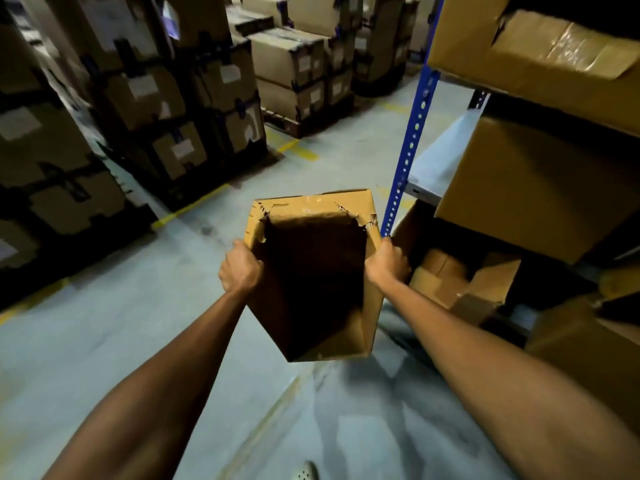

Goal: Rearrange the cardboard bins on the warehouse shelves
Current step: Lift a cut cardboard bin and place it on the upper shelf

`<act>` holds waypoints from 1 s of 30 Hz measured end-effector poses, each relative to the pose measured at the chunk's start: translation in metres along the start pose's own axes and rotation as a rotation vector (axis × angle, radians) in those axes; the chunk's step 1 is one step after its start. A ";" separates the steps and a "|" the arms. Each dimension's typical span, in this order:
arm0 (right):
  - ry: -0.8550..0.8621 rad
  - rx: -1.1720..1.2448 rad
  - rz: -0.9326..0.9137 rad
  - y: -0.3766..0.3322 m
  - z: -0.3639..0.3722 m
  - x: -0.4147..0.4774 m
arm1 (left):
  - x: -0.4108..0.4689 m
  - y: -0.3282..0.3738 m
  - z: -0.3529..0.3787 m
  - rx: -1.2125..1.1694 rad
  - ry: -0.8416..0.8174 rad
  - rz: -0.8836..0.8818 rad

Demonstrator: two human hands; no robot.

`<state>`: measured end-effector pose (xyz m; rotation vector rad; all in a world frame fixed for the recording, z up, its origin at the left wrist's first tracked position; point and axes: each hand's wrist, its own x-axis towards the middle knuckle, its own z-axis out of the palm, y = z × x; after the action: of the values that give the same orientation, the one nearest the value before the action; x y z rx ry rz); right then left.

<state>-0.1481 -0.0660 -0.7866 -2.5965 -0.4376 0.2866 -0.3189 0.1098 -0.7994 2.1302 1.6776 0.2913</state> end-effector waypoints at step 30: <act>-0.461 -0.195 -0.413 -0.017 0.046 -0.063 | -0.007 0.032 0.013 0.531 -0.161 1.372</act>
<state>-0.2232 -0.0547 -0.8098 -2.5291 -1.1954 0.7283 -0.2871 0.0946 -0.7959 3.2492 -0.0748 0.0139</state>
